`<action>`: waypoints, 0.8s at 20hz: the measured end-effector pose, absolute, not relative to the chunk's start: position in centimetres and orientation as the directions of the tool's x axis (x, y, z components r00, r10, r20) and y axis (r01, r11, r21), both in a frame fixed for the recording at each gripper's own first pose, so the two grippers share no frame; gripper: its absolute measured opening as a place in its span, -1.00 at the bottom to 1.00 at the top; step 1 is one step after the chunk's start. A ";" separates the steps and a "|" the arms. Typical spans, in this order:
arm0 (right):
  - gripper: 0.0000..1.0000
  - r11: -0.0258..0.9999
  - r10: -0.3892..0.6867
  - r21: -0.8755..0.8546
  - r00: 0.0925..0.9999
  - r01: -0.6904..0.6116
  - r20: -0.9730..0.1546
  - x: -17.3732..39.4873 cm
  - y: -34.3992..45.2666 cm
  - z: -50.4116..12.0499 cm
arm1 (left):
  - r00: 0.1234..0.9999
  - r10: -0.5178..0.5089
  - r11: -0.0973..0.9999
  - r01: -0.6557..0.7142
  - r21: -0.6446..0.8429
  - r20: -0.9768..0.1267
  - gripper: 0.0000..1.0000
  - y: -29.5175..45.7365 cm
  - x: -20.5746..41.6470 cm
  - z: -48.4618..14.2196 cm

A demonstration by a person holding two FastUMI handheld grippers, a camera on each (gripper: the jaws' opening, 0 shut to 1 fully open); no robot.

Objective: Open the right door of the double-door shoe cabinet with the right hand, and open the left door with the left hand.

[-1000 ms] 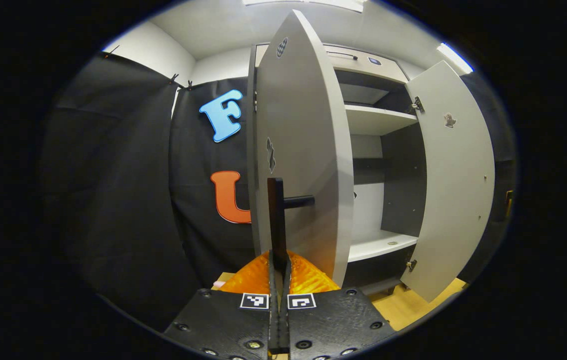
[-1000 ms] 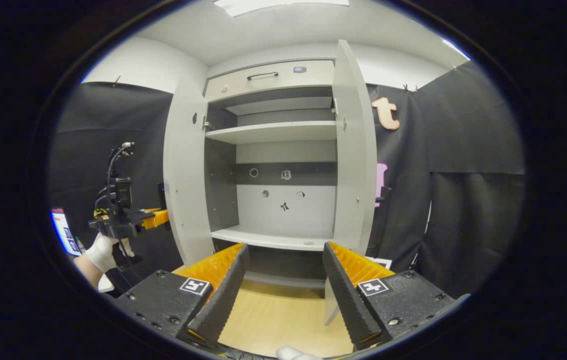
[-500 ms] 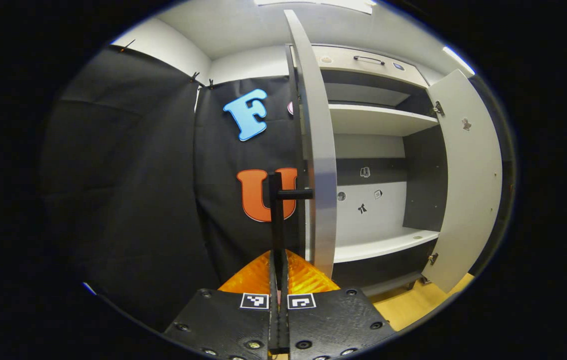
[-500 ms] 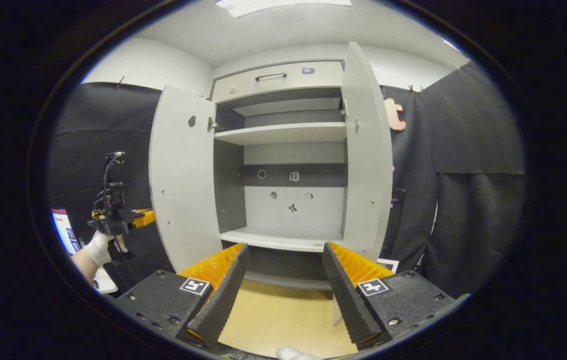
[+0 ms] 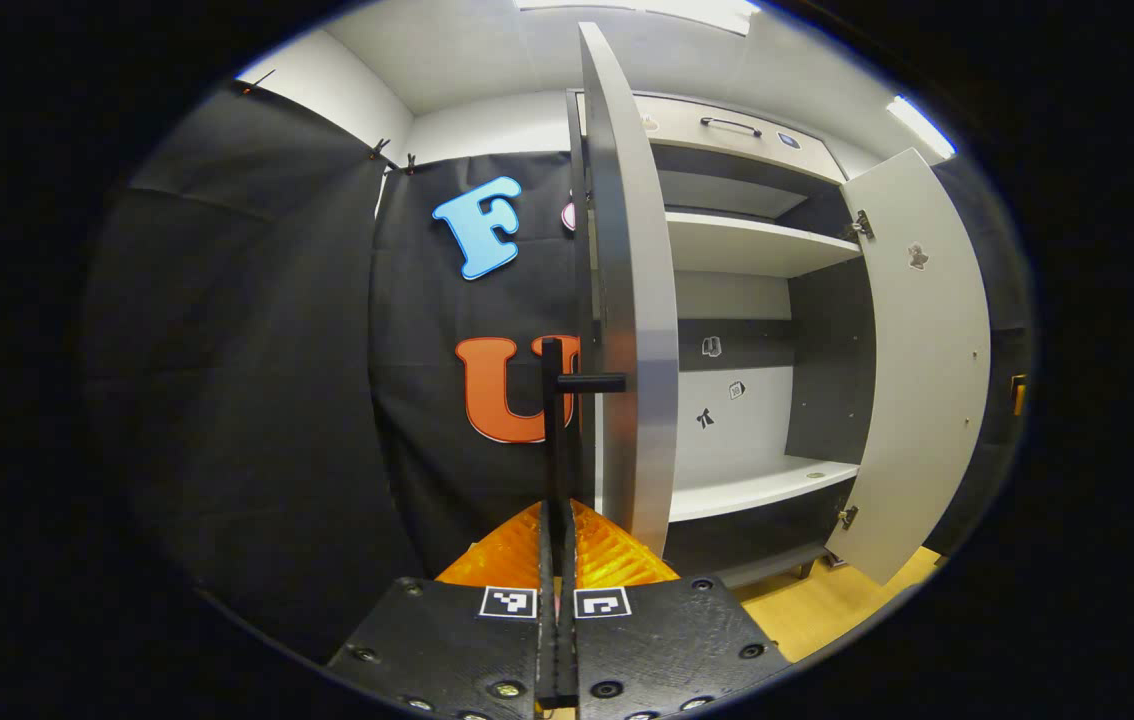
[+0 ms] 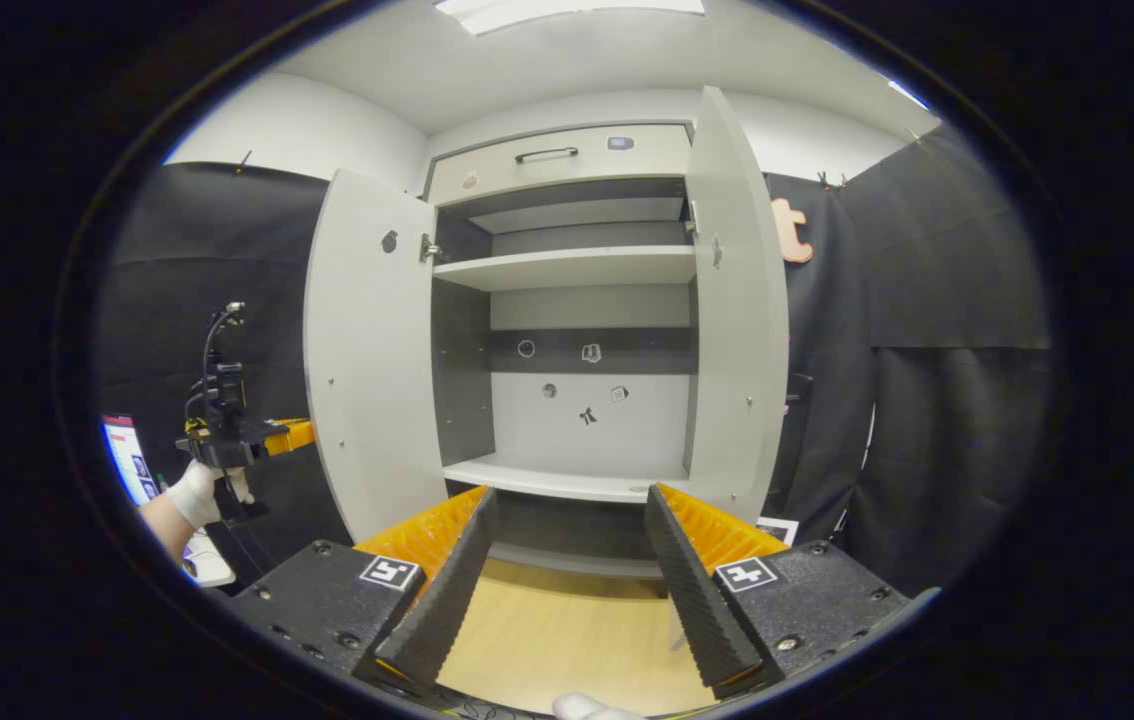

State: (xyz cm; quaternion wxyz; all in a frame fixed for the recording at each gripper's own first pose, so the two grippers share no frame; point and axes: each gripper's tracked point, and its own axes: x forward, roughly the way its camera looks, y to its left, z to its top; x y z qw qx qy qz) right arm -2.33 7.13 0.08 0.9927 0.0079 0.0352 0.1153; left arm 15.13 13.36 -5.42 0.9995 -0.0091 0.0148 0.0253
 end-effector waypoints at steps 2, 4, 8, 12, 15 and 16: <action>0.86 0.974 0.227 0.025 0.972 -0.226 -0.068 -2.4 7.2 0.0 | 0.998 0.050 0.999 -0.051 -0.018 -0.027 -1.00 13.3 15.3 -5.3; 0.87 0.974 0.225 0.025 0.972 -0.224 -0.071 -2.6 7.0 -0.1 | 0.997 0.065 0.998 -0.065 -0.012 -0.035 -1.00 13.6 15.3 -5.5; 0.86 0.976 0.217 0.024 0.974 -0.215 -0.066 -2.9 6.6 0.0 | 0.983 0.176 0.984 -0.176 0.018 -0.055 -0.06 16.4 14.0 -5.9; 0.87 0.978 0.207 0.026 0.977 -0.205 -0.058 -2.9 6.2 0.4 | 0.968 0.244 0.970 -0.244 0.021 -0.051 0.94 18.3 11.5 -6.1; 0.85 0.980 0.201 0.022 0.978 -0.200 -0.052 -2.8 6.1 0.7 | 0.960 0.276 0.961 -0.276 0.010 -0.050 0.93 18.8 9.6 -5.3; 0.86 0.980 0.198 0.020 0.979 -0.197 -0.049 -2.9 6.1 0.8 | 0.958 0.282 0.959 -0.282 0.008 -0.043 0.93 18.7 8.9 -4.8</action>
